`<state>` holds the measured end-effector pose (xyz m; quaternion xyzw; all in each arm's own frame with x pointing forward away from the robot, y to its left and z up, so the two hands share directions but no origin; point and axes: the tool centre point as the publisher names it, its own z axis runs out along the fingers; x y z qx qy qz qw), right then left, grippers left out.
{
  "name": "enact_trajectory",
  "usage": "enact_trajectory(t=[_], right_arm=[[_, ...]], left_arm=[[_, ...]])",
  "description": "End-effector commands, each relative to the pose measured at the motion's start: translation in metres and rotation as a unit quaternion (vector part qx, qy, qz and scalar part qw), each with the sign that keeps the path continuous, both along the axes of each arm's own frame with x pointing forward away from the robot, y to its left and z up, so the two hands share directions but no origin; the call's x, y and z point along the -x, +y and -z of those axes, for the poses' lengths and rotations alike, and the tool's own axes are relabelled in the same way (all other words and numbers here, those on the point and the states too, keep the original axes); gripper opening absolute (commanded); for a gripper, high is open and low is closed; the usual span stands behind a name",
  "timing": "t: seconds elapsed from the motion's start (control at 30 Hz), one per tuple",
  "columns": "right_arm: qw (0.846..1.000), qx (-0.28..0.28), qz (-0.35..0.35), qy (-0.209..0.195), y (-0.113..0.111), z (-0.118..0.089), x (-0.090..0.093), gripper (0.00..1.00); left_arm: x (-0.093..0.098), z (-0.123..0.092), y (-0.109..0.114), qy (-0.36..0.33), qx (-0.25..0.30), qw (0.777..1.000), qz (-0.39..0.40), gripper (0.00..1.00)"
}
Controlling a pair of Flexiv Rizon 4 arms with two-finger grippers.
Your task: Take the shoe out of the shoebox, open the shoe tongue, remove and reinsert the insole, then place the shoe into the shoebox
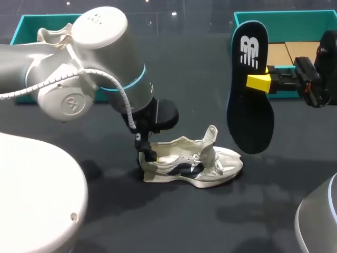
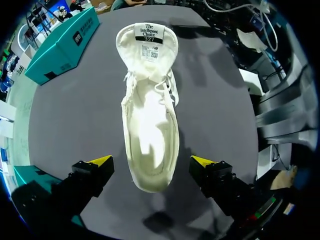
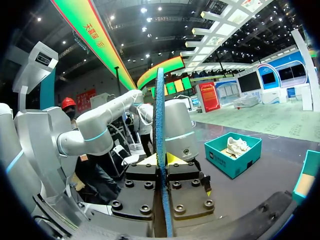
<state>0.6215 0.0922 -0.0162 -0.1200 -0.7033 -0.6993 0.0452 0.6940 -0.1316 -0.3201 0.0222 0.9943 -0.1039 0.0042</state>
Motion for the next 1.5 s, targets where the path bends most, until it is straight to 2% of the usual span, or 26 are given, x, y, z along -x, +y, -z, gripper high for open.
enact_trajectory(t=[0.03,0.37,0.77,0.93,1.1,1.2,1.4,1.5], right_arm=[[0.998,0.013,0.063,0.000,-0.003,0.001,0.011,0.00],[0.998,0.013,0.063,0.000,-0.003,0.001,0.011,0.00],[0.998,0.013,0.063,0.000,-0.003,0.001,0.011,0.00],[0.998,0.013,0.063,0.000,-0.003,0.001,0.011,0.00],[0.998,0.013,0.063,0.000,-0.003,0.001,0.011,0.00],[0.998,0.013,0.063,0.000,-0.003,0.001,0.011,0.00],[0.998,0.013,0.063,0.000,-0.003,0.001,0.011,0.00],[0.998,0.013,0.063,0.000,-0.003,0.001,0.011,0.00]], left_arm=[[-0.002,0.001,-0.005,-0.001,-0.037,0.999,-0.001,1.00],[-0.014,0.001,-0.015,-0.003,-0.036,0.999,0.000,1.00],[-0.032,0.007,-0.050,-0.009,-0.034,0.999,0.003,1.00],[-0.033,0.014,-0.061,-0.009,-0.038,0.999,0.000,0.95],[-0.034,0.025,-0.068,-0.007,-0.044,0.999,-0.006,0.85],[-0.036,0.031,-0.069,-0.006,-0.046,0.999,-0.010,0.76],[-0.037,0.042,-0.067,-0.001,-0.051,0.999,-0.017,0.67],[-0.035,0.049,-0.068,0.000,-0.053,0.998,-0.018,0.65]])
